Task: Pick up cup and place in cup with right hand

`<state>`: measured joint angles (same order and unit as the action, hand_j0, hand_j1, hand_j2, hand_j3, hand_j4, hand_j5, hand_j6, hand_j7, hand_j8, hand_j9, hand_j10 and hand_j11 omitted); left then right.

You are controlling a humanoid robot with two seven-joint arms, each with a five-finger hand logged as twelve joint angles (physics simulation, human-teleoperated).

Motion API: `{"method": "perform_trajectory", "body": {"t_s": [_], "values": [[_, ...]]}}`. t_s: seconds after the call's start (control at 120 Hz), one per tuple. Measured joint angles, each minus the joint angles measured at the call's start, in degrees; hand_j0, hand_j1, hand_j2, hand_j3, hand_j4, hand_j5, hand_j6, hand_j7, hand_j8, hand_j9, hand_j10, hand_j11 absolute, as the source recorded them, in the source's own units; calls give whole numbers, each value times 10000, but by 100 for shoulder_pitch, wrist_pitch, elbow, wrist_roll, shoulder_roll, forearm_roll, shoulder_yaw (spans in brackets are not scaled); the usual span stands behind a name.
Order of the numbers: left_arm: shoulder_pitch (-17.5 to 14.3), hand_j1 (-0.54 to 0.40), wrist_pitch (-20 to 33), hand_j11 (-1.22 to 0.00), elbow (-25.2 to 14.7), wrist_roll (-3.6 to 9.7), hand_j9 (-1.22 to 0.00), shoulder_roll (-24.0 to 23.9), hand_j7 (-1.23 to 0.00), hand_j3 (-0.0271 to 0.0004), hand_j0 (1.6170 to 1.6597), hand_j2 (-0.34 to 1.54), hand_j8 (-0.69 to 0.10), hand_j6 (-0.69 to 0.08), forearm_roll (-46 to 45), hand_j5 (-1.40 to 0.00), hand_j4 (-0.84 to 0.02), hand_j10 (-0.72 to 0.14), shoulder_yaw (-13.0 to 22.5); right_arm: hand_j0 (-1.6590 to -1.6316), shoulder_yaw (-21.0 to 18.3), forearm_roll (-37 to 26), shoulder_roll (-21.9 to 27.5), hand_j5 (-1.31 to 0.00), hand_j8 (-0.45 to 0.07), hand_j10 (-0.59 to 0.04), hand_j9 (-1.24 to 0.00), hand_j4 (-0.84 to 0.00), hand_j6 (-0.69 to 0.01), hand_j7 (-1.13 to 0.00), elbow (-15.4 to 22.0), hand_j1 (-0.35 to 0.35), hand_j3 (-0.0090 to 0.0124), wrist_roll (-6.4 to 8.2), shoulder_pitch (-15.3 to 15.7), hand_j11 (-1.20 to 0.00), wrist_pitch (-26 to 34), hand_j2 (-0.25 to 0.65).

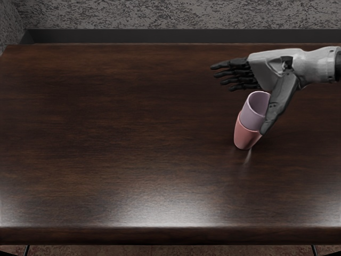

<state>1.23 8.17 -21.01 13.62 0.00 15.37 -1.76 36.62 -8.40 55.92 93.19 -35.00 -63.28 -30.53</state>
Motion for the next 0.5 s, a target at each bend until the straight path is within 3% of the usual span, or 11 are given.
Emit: {"method": "perform_trajectory", "body": {"t_s": [0.125,0.258,0.5], "values": [[0,3489,0,-1,0,0,-1,0,0,-1,16581,-1,2,2,0,0,1,2,0,-16581,103,809,18,-112,-103,-98,-111,-102,-109,-109,8,-3398,0,0,45,-110,-314,-8],[0,3489,0,-1,0,0,-1,0,0,-1,16581,-1,2,2,1,0,1,1,0,-16581,134,1391,63,-75,-68,-65,-74,-68,-72,-73,33,-3429,0,0,468,-73,-412,-6],[0,3489,0,-1,0,0,-1,0,-1,-1,16581,-1,2,2,-1,-1,1,1,0,-16581,131,1717,1035,-90,-73,-73,-90,-72,-73,-90,68,-3413,0,0,780,-89,-448,-12]]}}
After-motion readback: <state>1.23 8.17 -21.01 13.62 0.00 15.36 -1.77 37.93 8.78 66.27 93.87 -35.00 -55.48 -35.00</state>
